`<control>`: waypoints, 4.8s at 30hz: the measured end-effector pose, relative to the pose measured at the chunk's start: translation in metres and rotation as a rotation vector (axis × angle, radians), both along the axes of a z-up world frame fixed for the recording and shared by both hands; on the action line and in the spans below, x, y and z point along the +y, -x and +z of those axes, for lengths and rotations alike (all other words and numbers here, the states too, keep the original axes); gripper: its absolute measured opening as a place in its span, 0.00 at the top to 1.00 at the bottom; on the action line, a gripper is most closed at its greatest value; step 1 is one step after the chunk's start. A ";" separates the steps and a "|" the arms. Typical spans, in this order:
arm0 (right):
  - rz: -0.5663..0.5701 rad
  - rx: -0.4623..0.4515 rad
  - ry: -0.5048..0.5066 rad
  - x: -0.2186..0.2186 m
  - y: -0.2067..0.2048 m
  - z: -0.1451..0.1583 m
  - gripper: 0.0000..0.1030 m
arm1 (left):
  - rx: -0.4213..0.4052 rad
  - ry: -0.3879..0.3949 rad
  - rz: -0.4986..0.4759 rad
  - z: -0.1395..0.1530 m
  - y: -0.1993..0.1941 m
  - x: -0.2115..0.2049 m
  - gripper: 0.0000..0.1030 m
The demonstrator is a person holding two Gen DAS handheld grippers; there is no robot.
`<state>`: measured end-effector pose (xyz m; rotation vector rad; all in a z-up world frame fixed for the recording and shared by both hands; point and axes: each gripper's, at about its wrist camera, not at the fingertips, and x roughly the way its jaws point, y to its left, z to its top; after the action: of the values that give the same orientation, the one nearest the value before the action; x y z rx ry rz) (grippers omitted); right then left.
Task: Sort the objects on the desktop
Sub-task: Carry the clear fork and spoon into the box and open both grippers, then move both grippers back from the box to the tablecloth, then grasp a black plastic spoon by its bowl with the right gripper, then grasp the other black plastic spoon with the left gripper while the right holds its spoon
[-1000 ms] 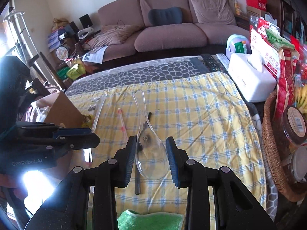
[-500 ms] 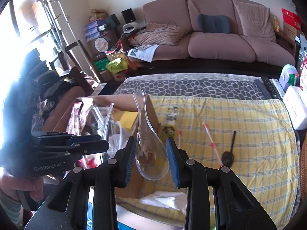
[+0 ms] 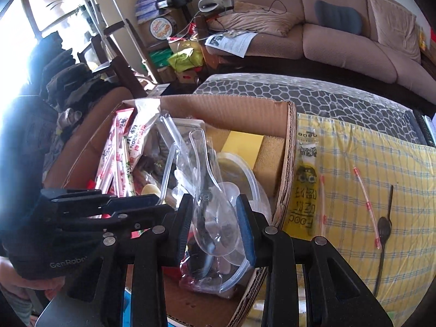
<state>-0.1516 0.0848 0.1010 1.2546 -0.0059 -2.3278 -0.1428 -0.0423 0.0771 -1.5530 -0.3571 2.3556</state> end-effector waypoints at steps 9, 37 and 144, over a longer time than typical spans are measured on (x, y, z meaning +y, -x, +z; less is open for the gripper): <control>-0.035 0.028 -0.013 0.014 -0.001 0.010 0.57 | 0.000 -0.003 -0.023 0.001 0.006 0.017 0.80; -0.136 0.076 -0.018 0.079 -0.032 0.034 0.35 | 0.072 0.071 0.002 0.037 -0.011 0.043 0.34; -0.413 -0.037 0.032 0.369 -0.021 -0.086 0.72 | -0.124 -0.036 -0.134 -0.104 0.086 0.299 0.21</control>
<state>-0.1302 0.4537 0.0152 1.3848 -0.3436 -2.6336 -0.2283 0.2570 -0.0273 -1.6566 -0.3101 2.1471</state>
